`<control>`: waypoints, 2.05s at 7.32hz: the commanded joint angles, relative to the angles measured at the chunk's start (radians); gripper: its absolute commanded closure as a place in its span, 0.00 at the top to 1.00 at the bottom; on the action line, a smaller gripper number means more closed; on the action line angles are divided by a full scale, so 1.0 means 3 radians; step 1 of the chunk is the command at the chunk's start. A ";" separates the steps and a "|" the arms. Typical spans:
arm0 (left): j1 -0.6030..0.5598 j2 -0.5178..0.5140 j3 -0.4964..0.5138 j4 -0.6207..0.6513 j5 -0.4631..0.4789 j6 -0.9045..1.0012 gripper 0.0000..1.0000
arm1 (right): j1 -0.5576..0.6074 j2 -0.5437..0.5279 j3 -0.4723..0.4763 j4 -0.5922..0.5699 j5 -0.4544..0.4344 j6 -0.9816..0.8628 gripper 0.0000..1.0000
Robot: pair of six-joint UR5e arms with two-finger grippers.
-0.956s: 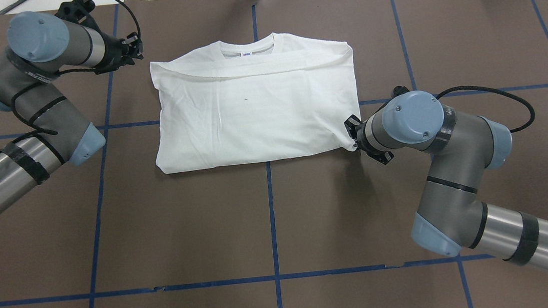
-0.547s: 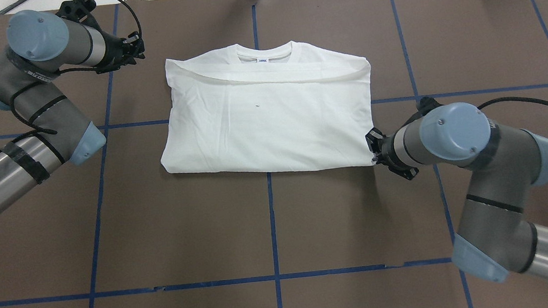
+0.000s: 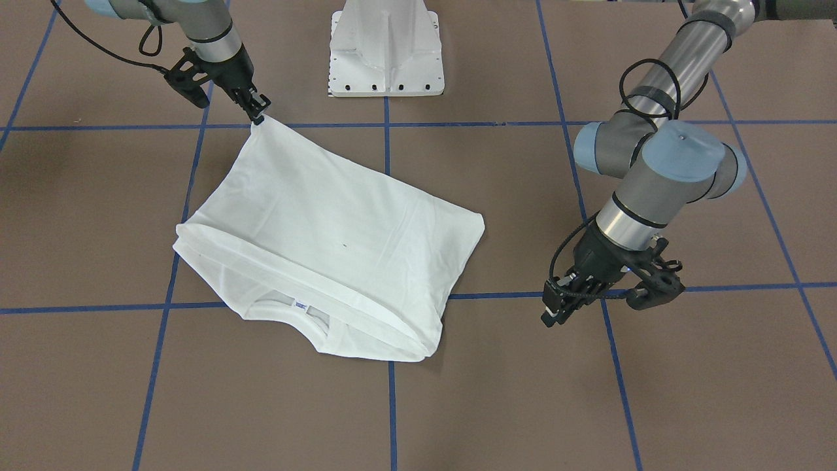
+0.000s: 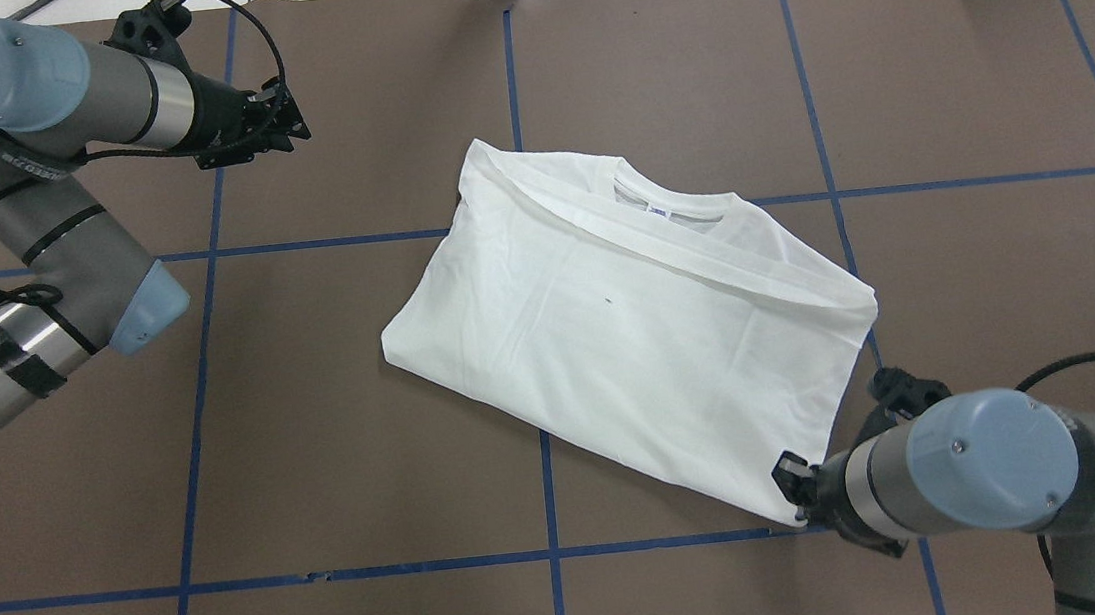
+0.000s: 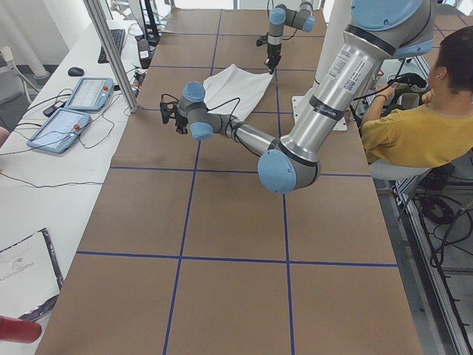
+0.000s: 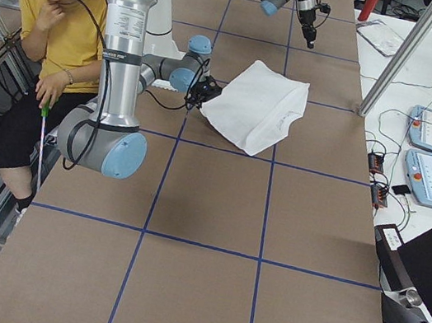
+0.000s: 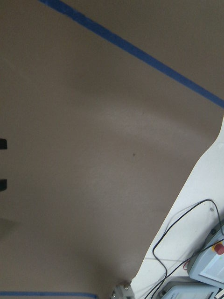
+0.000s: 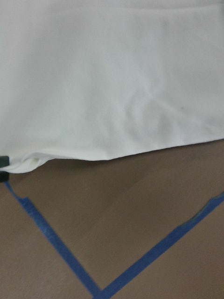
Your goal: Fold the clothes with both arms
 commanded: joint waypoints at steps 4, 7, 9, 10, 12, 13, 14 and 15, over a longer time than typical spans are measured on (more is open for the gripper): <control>0.0927 0.0378 -0.0757 -0.0003 0.0129 -0.1195 0.43 | -0.0797 -0.0065 0.0169 -0.0397 0.0062 0.0342 0.00; 0.1301 0.0429 -0.0818 0.0114 0.0427 -0.1574 0.50 | -0.0792 -0.0070 0.0174 -0.0398 0.0062 0.0342 0.00; 0.1439 0.0429 -0.1048 0.0659 0.0442 -0.1580 0.54 | -0.0792 -0.0070 0.0179 -0.0398 0.0067 0.0342 0.00; 0.1551 0.0434 -0.1049 0.0712 0.0452 -0.1656 0.55 | -0.0782 -0.0070 0.0179 -0.0398 0.0067 0.0342 0.00; 0.1700 0.0414 -0.1013 0.0718 0.0589 -0.1724 0.55 | -0.0762 -0.0075 0.0185 -0.0403 0.0067 0.0342 0.00; 0.1716 0.0393 -0.1008 0.0718 0.0621 -0.1724 0.54 | -0.0757 -0.0070 0.0190 -0.0403 0.0067 0.0342 0.00; 0.1716 0.0393 -0.0998 0.0718 0.0626 -0.1724 0.51 | -0.0757 -0.0075 0.0195 -0.0403 0.0067 0.0342 0.00; 0.1711 0.0398 -0.0998 0.0718 0.0637 -0.1724 0.35 | -0.0757 -0.0075 0.0200 -0.0403 0.0067 0.0342 0.00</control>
